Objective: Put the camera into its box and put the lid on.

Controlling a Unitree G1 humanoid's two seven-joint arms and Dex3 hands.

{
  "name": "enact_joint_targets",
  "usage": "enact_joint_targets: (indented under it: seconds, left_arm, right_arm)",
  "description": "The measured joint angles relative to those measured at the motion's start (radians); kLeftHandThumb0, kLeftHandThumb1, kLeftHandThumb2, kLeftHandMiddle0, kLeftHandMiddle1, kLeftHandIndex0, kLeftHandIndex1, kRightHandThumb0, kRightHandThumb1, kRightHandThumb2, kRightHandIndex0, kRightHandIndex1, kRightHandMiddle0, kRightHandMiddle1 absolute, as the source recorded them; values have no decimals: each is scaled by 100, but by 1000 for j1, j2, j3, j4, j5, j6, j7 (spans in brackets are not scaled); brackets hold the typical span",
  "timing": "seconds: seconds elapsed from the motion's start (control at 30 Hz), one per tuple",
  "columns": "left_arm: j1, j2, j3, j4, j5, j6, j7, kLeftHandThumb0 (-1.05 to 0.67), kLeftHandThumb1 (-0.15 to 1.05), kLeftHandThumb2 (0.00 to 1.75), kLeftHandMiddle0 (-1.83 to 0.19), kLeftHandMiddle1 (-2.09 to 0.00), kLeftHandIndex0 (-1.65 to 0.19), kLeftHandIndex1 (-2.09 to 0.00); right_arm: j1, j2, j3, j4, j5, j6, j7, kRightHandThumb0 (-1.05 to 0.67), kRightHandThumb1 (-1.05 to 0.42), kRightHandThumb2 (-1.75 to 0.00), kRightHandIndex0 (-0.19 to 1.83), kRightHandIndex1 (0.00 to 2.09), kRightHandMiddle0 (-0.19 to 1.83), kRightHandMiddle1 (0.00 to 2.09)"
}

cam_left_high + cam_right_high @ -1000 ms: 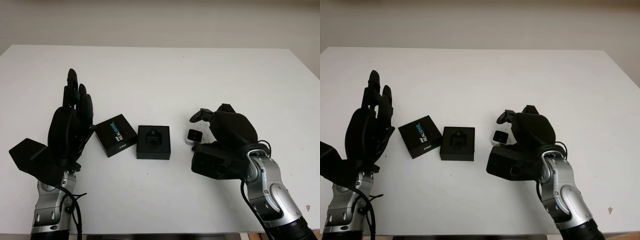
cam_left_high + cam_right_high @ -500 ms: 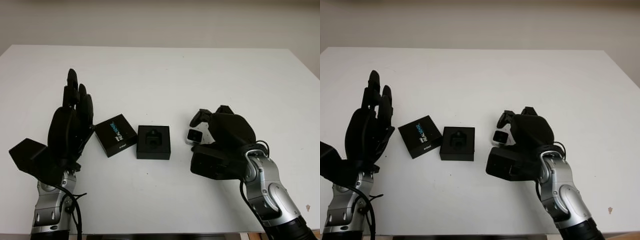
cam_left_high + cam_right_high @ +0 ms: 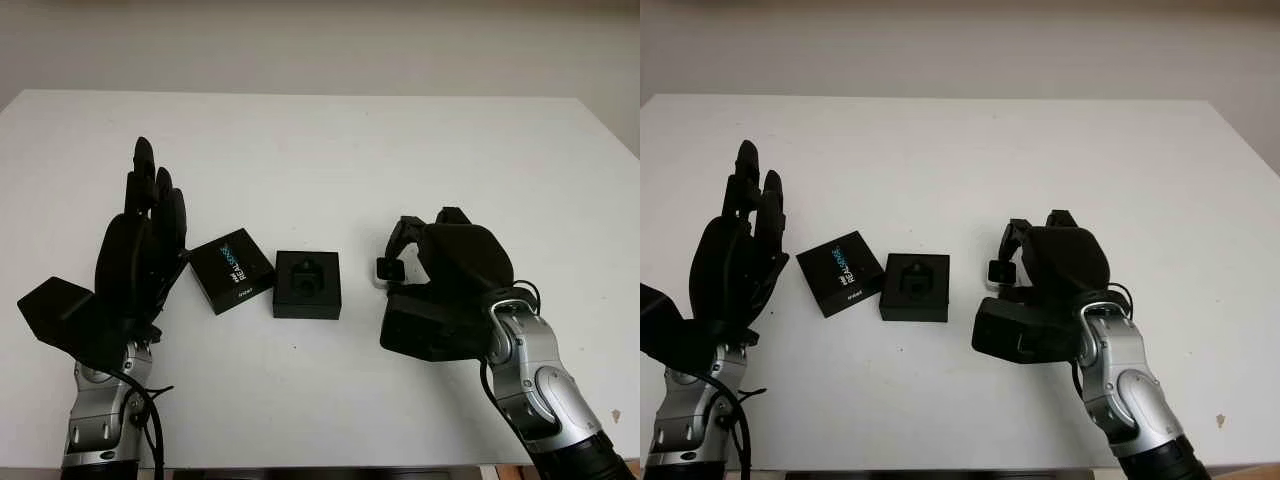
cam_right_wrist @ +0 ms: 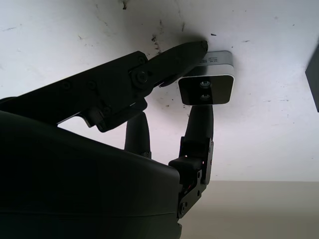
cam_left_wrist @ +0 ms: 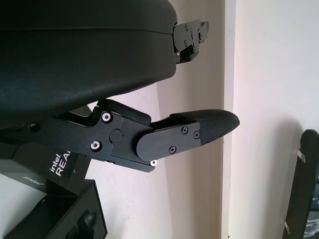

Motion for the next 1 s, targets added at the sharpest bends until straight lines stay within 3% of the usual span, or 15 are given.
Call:
enact_joint_targets:
  seconds: [0.43, 0.53, 0.67, 0.9, 1.0]
  left_arm:
    - [4, 0, 6, 0, -11, 0, -4, -64, 105, 57, 19, 0, 19, 0]
    - [4, 0, 6, 0, -12, 0, -4, -64, 105, 56, 19, 0, 19, 0]
    - [5, -1, 6, -1, -12, 0, -3, -64, 105, 56, 19, 0, 19, 0]
    - [9, -1, 6, -2, -12, 0, 5, -64, 105, 56, 19, 0, 19, 0]
    - [10, -1, 6, -2, -12, 0, 6, -64, 105, 56, 19, 0, 19, 0]
  right_arm:
    - [-12, -10, 21, 30, -59, -17, -20, -48, -92, -6, 6, 192, 33, 129]
    - [-14, -10, 14, 30, -28, -19, -1, -44, -94, -6, 4, 188, 35, 132]
    - [-13, -6, -6, 33, 42, -24, 14, -36, -98, -6, 8, 172, 31, 155]
    - [-9, -3, -25, 74, 140, -95, -47, -31, -99, -5, 3, 195, 27, 166]
    - [-6, 27, -57, 85, 217, -97, -68, -32, -99, -5, -8, 176, 31, 161]
